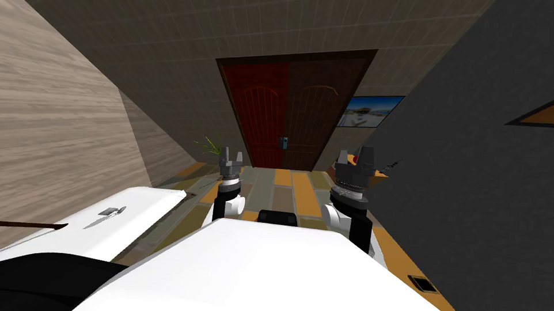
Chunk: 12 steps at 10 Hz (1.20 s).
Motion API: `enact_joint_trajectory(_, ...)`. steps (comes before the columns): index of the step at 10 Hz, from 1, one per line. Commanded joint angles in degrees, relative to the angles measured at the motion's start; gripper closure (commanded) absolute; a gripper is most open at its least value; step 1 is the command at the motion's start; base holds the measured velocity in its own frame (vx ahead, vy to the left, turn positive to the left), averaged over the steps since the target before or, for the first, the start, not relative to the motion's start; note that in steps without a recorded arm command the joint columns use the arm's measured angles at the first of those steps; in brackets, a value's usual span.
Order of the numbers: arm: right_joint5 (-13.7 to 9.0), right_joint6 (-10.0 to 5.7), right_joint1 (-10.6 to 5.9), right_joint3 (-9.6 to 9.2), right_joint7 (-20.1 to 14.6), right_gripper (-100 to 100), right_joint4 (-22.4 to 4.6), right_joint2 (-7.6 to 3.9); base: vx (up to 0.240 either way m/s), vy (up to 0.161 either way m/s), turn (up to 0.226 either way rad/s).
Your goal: Pull the door open
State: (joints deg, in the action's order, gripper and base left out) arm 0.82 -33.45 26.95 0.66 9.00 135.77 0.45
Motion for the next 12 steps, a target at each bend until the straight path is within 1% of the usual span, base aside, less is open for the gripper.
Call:
enact_joint_trajectory(1, 0.07, 0.21, -0.22, -0.06, -0.74, -100, -1.16, -0.75, 0.067, -0.097, 0.024)
enact_joint_trajectory(3, 0.13, 0.39, -0.4, -0.11, -1.37, -100, -2.14, -1.33, 0.167, 0.067, -0.036)
enact_joint_trajectory(5, 0.25, 0.76, -0.79, -0.23, -2.71, -100, -4.22, -2.48, 0.198, 0.103, -0.024)
enact_joint_trajectory(6, 0.31, 0.93, -0.97, -0.28, -3.32, -100, -5.16, -2.99, 0.196, 0.042, -0.021)
enact_joint_trajectory(9, 0.51, 1.56, -1.63, -0.47, -5.56, -100, -8.64, -4.72, 0.2, 0.044, -0.025)
enact_joint_trajectory(12, 0.76, 2.31, -2.41, -0.7, -8.22, -100, -12.76, -6.62, 0.2, 0.072, -0.028)
